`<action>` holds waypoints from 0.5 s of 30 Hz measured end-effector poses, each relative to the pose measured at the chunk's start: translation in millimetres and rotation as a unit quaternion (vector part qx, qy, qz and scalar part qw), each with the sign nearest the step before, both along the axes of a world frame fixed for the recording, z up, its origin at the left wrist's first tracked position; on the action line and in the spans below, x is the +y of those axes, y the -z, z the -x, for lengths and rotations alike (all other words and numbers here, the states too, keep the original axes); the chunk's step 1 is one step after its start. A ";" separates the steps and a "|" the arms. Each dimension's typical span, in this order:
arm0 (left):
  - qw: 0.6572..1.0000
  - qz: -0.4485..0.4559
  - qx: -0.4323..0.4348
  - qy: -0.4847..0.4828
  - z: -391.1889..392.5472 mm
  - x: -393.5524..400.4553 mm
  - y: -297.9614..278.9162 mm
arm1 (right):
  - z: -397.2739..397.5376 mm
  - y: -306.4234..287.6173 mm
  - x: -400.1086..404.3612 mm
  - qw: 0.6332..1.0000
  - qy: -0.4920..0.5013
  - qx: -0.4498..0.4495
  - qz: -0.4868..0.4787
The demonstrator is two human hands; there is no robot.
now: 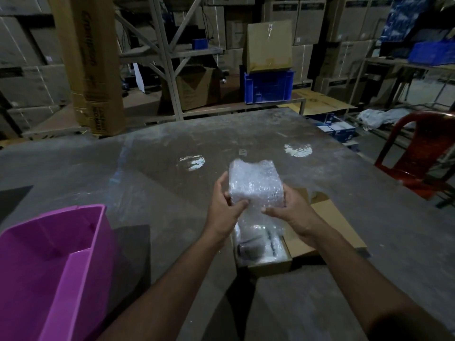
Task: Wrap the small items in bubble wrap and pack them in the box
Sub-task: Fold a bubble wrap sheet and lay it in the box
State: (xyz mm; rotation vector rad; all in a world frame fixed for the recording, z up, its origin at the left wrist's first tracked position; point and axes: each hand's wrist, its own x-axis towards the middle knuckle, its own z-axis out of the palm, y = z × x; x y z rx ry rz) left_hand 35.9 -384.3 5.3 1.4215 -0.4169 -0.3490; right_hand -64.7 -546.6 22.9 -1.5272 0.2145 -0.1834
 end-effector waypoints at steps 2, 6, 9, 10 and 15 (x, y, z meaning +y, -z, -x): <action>0.999 0.030 -0.030 0.007 -0.4 0.4 -9.2 | 2.5 -6.0 -4.8 0.996 0.034 0.008 0.081; 0.998 0.002 -0.043 0.047 6.8 13.7 0.2 | 14.3 1.8 -12.7 0.973 0.030 0.048 0.224; 0.993 -0.056 -0.037 0.101 16.0 29.6 23.7 | 29.4 13.6 -9.6 0.954 -0.024 0.082 0.288; 0.989 -0.073 -0.038 0.119 19.2 34.6 29.7 | 35.4 17.5 -7.2 0.950 -0.043 0.085 0.296; 0.979 -0.118 -0.065 0.150 26.4 47.0 38.9 | 46.7 27.8 -1.2 0.934 -0.077 0.059 0.343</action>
